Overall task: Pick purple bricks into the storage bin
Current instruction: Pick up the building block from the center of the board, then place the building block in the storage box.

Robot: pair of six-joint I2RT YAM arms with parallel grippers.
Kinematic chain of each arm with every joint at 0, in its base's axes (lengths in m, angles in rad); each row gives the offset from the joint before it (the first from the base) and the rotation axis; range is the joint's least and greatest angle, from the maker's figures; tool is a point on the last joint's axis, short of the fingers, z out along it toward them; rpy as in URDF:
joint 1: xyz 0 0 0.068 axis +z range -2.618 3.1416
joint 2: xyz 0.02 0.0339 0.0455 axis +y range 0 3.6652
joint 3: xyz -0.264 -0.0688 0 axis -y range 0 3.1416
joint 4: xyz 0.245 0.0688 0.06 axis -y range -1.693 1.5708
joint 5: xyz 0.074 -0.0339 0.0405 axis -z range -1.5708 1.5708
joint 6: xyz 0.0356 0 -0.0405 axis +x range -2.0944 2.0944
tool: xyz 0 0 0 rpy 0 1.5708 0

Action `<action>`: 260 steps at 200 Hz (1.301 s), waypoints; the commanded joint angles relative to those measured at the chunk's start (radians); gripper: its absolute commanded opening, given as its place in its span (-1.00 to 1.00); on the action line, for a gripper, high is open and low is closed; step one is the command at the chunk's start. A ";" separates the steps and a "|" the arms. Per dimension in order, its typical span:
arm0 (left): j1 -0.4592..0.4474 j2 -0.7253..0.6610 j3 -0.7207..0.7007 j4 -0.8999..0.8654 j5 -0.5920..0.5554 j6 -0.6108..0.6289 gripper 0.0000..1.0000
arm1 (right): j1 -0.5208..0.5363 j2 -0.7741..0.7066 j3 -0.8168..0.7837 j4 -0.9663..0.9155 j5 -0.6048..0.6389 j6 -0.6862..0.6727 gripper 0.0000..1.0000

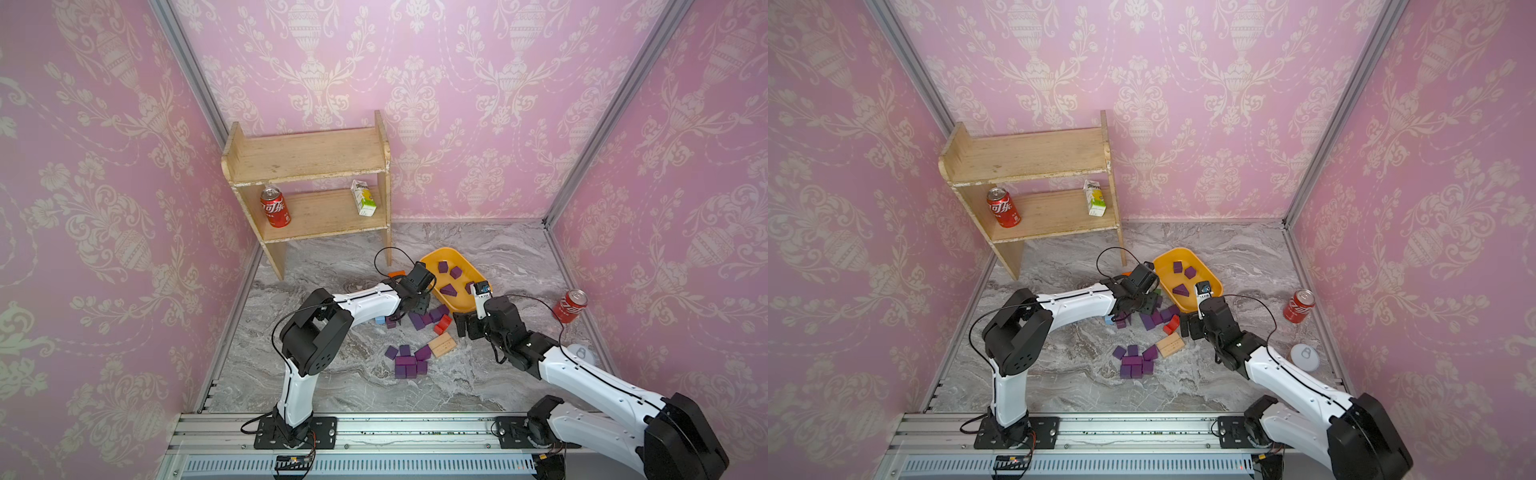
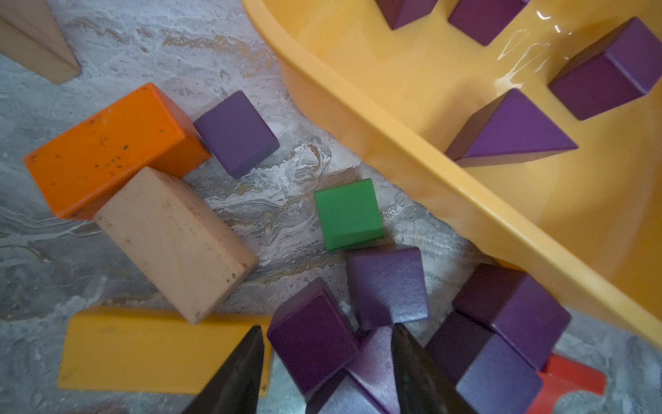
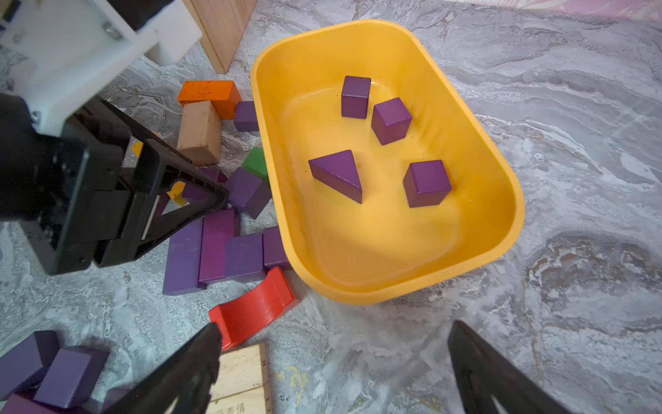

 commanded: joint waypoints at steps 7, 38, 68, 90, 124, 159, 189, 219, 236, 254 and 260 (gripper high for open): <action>-0.007 0.027 0.036 -0.047 -0.032 -0.024 0.11 | -0.006 0.009 -0.006 -0.004 0.017 0.024 0.95; -0.007 0.048 0.061 -0.074 -0.062 -0.021 -0.03 | -0.007 0.011 -0.006 -0.004 0.022 0.025 0.95; -0.007 0.067 0.076 -0.087 -0.089 -0.023 -0.09 | -0.006 0.019 -0.005 -0.006 0.021 0.027 0.95; -0.006 0.076 0.080 -0.080 -0.095 -0.021 -0.13 | -0.007 0.021 -0.004 -0.008 0.025 0.027 0.95; -0.006 0.099 0.101 -0.099 -0.100 -0.019 -0.14 | -0.008 0.028 0.000 -0.010 0.028 0.028 0.95; -0.005 0.096 0.087 -0.102 -0.132 -0.028 0.01 | -0.007 0.027 0.001 -0.019 0.047 0.032 0.96; -0.005 0.089 0.068 -0.078 -0.136 -0.030 -0.13 | -0.008 0.021 -0.003 -0.019 0.055 0.035 0.97; -0.006 0.085 0.062 -0.056 -0.129 -0.023 -0.33 | -0.008 0.029 0.000 -0.019 0.058 0.035 0.97; -0.005 0.073 0.053 -0.043 -0.129 -0.016 -0.43 | -0.008 0.030 0.000 -0.019 0.058 0.035 0.97; -0.005 0.045 0.041 -0.035 -0.136 -0.018 -0.50 | -0.008 0.030 0.000 -0.016 0.061 0.036 0.98; -0.006 0.029 0.032 -0.024 -0.134 -0.015 -0.50 | -0.007 0.032 0.000 -0.016 0.062 0.038 0.99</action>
